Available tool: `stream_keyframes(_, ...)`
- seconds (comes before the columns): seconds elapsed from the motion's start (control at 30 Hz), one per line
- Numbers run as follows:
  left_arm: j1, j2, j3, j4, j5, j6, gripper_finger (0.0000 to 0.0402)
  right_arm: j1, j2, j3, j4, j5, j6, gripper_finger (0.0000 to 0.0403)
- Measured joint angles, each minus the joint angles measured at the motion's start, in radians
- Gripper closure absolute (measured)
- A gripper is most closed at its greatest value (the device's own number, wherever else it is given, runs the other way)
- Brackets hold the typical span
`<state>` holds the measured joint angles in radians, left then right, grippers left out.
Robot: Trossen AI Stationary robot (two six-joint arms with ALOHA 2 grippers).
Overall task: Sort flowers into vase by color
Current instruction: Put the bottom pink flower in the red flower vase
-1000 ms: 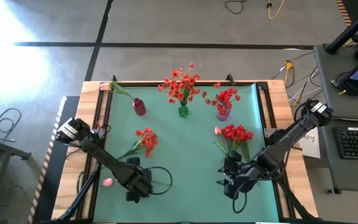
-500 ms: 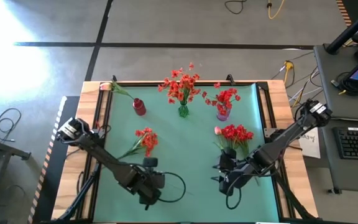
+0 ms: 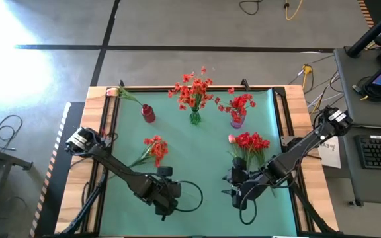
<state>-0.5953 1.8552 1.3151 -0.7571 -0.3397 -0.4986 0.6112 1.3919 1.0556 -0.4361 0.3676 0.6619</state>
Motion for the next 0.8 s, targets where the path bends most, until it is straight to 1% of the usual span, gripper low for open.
stream_keyframes(0.23, 0.000, -0.005, 0.000, 0.006, -0.002, -0.008, 0.0259, -0.059, 0.054, 0.000, 0.154, 0.001, -0.162, 0.0172)
stream_keyframes(0.4, -0.027, -0.058, 0.000, -0.047, -0.019, -0.010, 0.0228, -0.089, 0.135, 0.000, 0.341, 0.001, -0.296, 0.0172)
stream_keyframes(0.53, -0.073, -0.136, -0.015, -0.047, -0.107, 0.009, 0.0224, -0.109, 0.210, 0.001, 0.489, -0.004, -0.384, 0.0167)
stream_keyframes(0.67, -0.119, -0.227, -0.050, -0.031, -0.267, 0.024, 0.0223, -0.145, 0.268, 0.001, 0.552, -0.003, -0.389, 0.0138)
stream_keyframes(0.73, -0.132, -0.273, -0.077, 0.013, -0.326, 0.045, 0.0223, -0.160, 0.301, 0.001, 0.591, -0.008, -0.395, 0.0123)
stream_keyframes(0.8, -0.139, -0.317, -0.115, 0.103, -0.356, 0.093, 0.0223, -0.170, 0.338, 0.001, 0.647, -0.032, -0.412, 0.0113)
